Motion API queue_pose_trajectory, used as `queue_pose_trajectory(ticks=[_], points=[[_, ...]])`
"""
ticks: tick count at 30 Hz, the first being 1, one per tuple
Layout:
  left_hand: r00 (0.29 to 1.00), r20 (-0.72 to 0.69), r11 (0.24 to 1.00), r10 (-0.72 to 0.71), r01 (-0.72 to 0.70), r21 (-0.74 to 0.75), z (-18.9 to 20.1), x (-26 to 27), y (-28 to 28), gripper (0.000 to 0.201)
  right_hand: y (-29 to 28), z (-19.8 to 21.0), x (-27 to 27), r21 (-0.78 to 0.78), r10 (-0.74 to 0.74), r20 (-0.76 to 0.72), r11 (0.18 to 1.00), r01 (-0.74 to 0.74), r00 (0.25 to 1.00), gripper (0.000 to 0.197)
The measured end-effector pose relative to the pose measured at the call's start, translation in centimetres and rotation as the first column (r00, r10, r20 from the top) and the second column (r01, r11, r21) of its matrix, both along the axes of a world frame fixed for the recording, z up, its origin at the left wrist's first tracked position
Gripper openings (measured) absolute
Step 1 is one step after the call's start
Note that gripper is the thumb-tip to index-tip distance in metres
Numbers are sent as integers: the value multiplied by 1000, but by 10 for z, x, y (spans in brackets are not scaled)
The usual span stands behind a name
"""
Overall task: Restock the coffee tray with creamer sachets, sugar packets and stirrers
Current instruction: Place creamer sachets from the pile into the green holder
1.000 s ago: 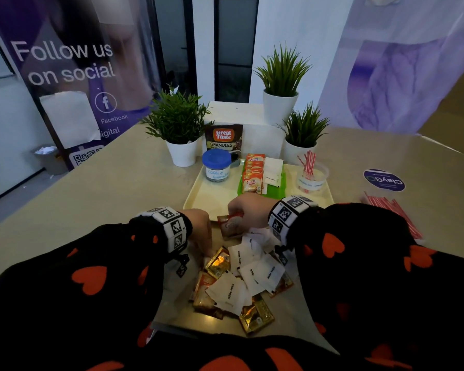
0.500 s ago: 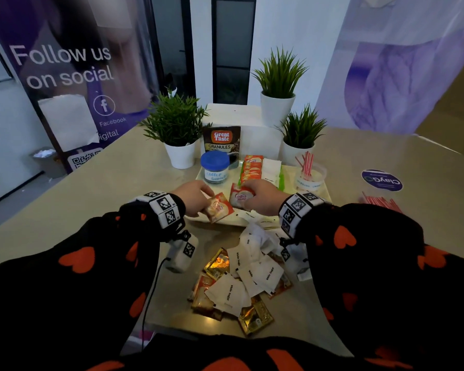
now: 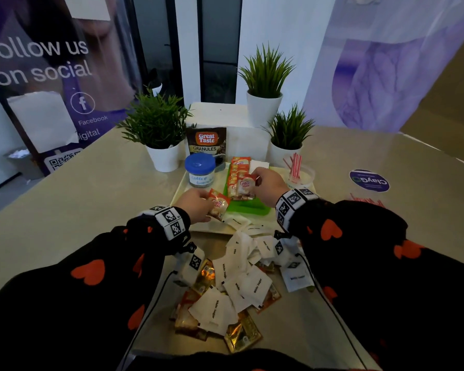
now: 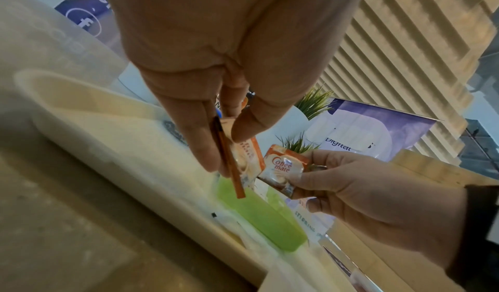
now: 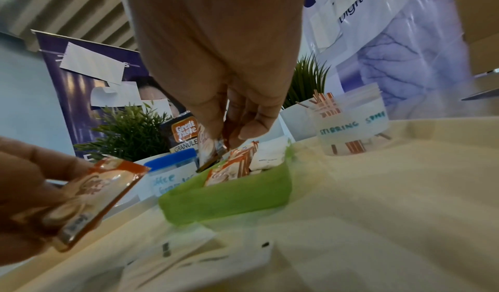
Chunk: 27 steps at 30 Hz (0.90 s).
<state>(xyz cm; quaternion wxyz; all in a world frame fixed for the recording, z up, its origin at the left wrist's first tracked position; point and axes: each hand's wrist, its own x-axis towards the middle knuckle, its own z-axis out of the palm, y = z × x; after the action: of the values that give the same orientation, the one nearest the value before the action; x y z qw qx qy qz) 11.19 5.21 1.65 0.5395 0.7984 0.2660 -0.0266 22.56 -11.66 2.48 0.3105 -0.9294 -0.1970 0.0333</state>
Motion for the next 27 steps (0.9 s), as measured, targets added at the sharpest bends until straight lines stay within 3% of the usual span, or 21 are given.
queue_pose_trajectory(ticks=[10,18,22,27], points=[[997,-66,994,36,-42,-96,-17,20,1,31,21,-19,18,-60,-20,-85,998,15,996,35],[1000,-4,998,15,-15,58,-21,18,0,26,26,-30,25,-26,-68,-112,998,66,991,46],[998,64,999,23,-25,35,-19,19,0,18,22,-26,26,105,-39,-116,993,51,992,32],[979,189,998,70,-69,-12,-15,25,-2,18,9,-9,17,344,192,-397,938,-49,897,37]])
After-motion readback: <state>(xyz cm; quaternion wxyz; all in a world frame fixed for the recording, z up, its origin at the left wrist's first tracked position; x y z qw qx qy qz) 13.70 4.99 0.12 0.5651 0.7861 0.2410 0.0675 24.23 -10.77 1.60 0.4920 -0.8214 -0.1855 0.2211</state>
